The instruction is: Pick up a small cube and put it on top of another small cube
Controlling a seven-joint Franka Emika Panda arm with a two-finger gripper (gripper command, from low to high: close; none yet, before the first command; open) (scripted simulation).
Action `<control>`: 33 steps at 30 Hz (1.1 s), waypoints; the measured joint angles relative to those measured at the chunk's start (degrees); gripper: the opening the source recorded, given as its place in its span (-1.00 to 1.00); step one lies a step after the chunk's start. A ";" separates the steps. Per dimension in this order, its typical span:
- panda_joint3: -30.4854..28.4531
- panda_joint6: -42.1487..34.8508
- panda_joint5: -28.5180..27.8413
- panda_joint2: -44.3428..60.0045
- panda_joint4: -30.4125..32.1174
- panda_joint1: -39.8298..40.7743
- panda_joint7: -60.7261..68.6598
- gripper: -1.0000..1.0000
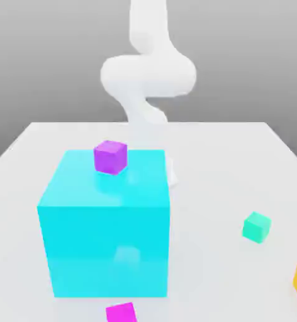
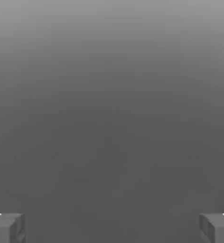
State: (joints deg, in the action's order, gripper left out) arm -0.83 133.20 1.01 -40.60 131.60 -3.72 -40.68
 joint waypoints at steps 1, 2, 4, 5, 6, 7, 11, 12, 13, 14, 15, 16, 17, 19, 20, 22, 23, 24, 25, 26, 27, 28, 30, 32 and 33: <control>-0.30 0.61 0.48 2.26 -0.08 -1.54 2.25 0.00; -0.58 1.20 0.93 4.43 -0.16 -3.01 4.41 0.00; -1.00 2.33 1.85 8.67 -0.31 -5.77 8.64 0.00; -1.13 2.89 2.33 10.77 -0.38 -7.06 10.75 0.00; -1.22 3.45 2.81 12.86 -0.45 -8.31 12.85 0.00; -1.24 4.00 3.29 14.95 -0.53 -9.49 14.96 0.00; -0.76 6.22 5.01 23.29 -0.83 -13.72 23.23 0.00; -0.52 6.76 5.36 25.37 -0.91 -14.68 25.24 0.00; -0.12 7.33 5.69 27.45 -0.98 -15.48 27.22 0.00; 0.31 7.89 5.94 29.52 -1.05 -16.26 29.15 0.00; 0.79 8.47 6.10 31.59 -1.12 -16.97 31.02 0.00; 1.23 9.06 6.11 33.66 -1.19 -17.80 32.77 0.00; 1.76 9.64 6.09 35.72 -1.25 -19.00 34.52 0.00; 2.52 10.80 5.67 39.83 -1.39 -21.15 37.73 0.00; 2.91 11.42 5.30 41.87 -1.44 -22.23 39.24 0.00; 3.57 12.66 4.23 45.96 -1.54 -23.41 42.03 0.00; 3.96 13.28 3.51 47.99 -1.60 -23.89 43.28 0.00; 4.40 13.91 2.64 50.02 -1.65 -24.33 44.42 0.00; 4.80 14.52 1.63 52.05 -1.70 -24.89 45.48 0.00; 5.04 15.10 0.52 54.07 -1.76 -25.65 46.45 0.00; 5.37 15.70 -0.74 56.09 -1.82 -26.32 47.33 0.00; 5.56 16.28 -2.10 58.10 -1.89 -27.10 48.15 0.00; 5.56 18.17 -4.27 62.16 -2.28 -28.31 48.95 0.00; 5.06 21.13 -5.22 66.30 -3.02 -29.03 48.86 0.00; 4.79 22.74 -5.54 68.40 -3.42 -29.29 48.72 0.00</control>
State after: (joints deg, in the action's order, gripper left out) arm 3.96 155.94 -4.53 27.80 128.18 -33.01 8.04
